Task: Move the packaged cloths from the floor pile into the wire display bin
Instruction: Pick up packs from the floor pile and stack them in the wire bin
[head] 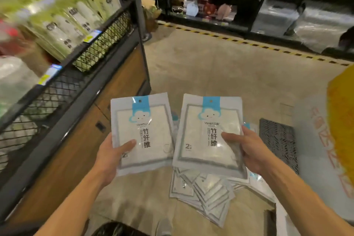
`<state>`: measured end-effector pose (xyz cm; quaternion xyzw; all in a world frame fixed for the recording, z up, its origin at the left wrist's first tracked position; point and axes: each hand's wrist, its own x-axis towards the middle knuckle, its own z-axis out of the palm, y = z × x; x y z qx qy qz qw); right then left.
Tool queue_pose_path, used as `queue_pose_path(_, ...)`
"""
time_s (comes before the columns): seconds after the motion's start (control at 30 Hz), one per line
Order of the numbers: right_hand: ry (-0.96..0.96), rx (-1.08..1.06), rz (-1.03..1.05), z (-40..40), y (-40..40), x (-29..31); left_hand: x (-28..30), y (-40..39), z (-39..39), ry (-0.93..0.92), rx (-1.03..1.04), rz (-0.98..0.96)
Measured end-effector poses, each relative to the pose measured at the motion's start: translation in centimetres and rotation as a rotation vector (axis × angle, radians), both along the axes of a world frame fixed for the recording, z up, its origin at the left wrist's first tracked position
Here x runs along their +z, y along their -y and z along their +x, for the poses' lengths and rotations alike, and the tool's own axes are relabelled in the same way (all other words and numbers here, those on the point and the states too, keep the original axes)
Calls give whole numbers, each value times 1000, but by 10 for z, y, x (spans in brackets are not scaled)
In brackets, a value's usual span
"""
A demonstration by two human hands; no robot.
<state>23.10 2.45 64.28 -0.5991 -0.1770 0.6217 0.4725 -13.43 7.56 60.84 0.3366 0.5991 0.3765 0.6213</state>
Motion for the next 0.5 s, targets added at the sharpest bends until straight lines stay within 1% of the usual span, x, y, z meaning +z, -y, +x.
queue_pose_path(0.13, 52, 126, 60, -47, -20, 99, 81, 32, -45, -6, 116, 78)
queue_pose_path(0.23, 49, 202, 107, -80, -29, 155, 135, 53, -82, 0, 195, 131)
queue_pose_path(0.37, -1, 322, 127, -116, -35, 200, 191, 92, -129, -13, 270, 188)
queue_pose_path(0.5, -15, 491, 162, -146, -37, 226, 230, 146, -149, -16, 417, 243)
